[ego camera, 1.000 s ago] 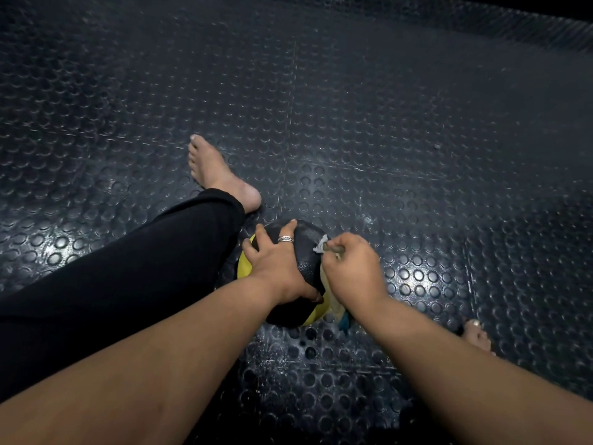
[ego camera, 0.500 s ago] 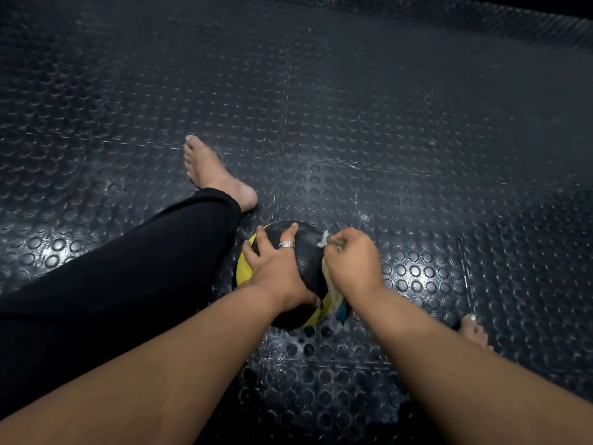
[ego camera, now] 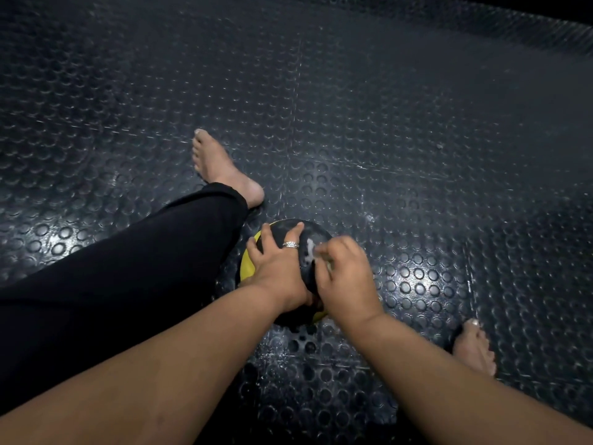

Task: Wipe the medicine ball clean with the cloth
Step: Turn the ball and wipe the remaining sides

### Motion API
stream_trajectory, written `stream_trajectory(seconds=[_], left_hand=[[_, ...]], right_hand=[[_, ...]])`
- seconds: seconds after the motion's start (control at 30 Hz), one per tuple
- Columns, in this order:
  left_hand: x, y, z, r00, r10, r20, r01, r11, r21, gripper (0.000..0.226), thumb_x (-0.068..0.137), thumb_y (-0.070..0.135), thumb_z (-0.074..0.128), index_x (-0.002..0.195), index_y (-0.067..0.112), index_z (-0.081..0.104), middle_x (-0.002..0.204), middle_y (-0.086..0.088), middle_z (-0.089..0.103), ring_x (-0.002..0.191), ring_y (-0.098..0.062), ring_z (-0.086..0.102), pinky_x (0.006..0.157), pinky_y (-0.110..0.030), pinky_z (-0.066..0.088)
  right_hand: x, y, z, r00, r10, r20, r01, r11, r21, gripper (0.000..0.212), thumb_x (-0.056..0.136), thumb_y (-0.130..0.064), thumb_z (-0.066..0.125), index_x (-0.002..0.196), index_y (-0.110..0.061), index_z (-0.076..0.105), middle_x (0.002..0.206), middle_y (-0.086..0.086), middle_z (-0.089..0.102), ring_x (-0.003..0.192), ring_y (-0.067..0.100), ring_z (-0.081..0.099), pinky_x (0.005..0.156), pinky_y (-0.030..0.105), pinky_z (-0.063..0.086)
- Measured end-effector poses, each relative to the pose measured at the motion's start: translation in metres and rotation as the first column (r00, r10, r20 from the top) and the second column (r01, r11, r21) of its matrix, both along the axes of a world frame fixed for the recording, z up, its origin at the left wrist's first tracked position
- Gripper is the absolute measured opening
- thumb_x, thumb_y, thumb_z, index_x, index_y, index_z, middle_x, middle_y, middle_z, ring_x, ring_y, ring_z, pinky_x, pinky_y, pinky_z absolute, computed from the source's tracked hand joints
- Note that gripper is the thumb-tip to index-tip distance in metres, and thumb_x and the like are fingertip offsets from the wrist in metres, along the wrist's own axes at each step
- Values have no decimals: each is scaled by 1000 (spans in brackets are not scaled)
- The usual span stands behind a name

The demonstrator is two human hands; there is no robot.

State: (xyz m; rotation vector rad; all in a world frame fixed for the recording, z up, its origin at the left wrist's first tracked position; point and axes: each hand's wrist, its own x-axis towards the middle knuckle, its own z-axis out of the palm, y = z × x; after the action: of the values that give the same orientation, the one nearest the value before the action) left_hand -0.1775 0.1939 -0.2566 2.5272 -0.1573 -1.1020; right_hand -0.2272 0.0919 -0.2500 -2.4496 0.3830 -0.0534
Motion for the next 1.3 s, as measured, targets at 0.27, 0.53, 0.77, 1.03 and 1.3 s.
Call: stream_trajectory(seconds=[0.27, 0.53, 0.77, 1.03, 1.3], left_hand=[[10, -1, 5, 999, 24, -24, -25, 999, -40, 134, 53, 37, 94, 148, 49, -1, 156, -5, -22, 144, -40, -15, 113, -62, 24], [11, 2, 7, 1000, -24, -3, 24, 1000, -11, 136, 55, 40, 93, 150, 44, -4, 157, -10, -21, 144, -43, -15, 120, -54, 13], [22, 9, 8, 1000, 12, -22, -13, 999, -50, 132, 52, 37, 94, 149, 47, 5, 159, -6, -15, 145, -40, -9, 118, -51, 18], [23, 11, 7, 1000, -5, -17, 4, 1000, -29, 135, 50, 39, 95, 149, 48, 3, 159, -7, -15, 146, -39, -8, 119, -51, 17], [26, 2, 7, 999, -10, -38, 9, 1000, -14, 133, 55, 39, 92, 150, 47, 0, 159, -8, -16, 146, -40, -9, 119, -49, 15]], right_hand=[[-20, -13, -2, 999, 46, -6, -46, 996, 71, 8, 84, -3, 59, 87, -10, 62, 87, -10, 44, 83, 8, 48, 76, 8, 33], [9, -9, -4, 1000, 5, 15, -7, 993, 117, 9, 86, -7, 58, 93, -7, 63, 93, -5, 47, 91, 14, 52, 85, 23, 42], [-37, -37, -17, 976, 99, -192, -92, 995, 45, 6, 89, -11, 57, 91, -12, 63, 88, -9, 44, 84, 7, 49, 70, 6, 31], [-24, -9, 5, 995, -99, -27, 102, 986, 135, 10, 90, -11, 56, 97, -13, 62, 98, -7, 48, 91, -2, 49, 84, 4, 38], [5, 1, -11, 971, -223, -84, 234, 958, 167, 3, 92, -15, 51, 90, -15, 53, 97, -4, 45, 90, 13, 48, 78, 19, 36]])
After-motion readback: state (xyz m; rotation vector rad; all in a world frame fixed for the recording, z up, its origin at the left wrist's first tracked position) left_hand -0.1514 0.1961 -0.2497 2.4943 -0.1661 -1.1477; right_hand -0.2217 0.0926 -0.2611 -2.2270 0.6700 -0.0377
